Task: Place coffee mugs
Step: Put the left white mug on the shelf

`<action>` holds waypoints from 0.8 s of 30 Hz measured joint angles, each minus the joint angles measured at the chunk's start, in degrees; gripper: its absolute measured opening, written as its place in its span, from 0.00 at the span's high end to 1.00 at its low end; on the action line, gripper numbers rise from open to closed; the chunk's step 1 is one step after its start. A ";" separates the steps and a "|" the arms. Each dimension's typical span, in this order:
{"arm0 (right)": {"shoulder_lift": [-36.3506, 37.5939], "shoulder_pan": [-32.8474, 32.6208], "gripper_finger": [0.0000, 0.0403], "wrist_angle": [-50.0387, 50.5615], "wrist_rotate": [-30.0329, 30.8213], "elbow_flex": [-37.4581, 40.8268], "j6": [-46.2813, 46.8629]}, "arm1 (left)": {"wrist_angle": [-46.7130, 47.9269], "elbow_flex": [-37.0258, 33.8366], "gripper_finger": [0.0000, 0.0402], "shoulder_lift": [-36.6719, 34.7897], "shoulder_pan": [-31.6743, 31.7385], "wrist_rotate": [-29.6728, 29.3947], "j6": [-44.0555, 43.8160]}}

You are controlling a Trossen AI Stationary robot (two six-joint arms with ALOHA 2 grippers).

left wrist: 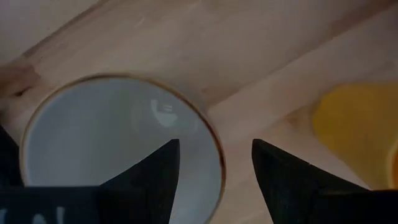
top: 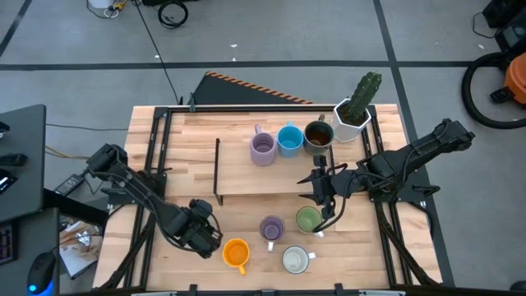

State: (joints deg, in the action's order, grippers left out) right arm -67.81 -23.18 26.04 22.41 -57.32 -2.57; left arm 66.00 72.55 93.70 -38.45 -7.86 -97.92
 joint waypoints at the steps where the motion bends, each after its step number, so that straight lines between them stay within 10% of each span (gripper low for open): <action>1: 0.00 0.00 0.56 0.00 0.00 0.00 -0.01 | 0.00 0.00 0.48 0.52 0.29 0.02 0.82; 24: -0.02 0.00 0.56 -0.20 -0.02 -0.02 -0.02 | 0.01 -0.02 0.92 3.86 0.93 -0.37 7.79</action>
State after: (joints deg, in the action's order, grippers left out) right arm -67.83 -23.18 25.85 22.39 -57.34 -2.59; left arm 66.01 72.53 97.56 -37.52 -8.23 -90.13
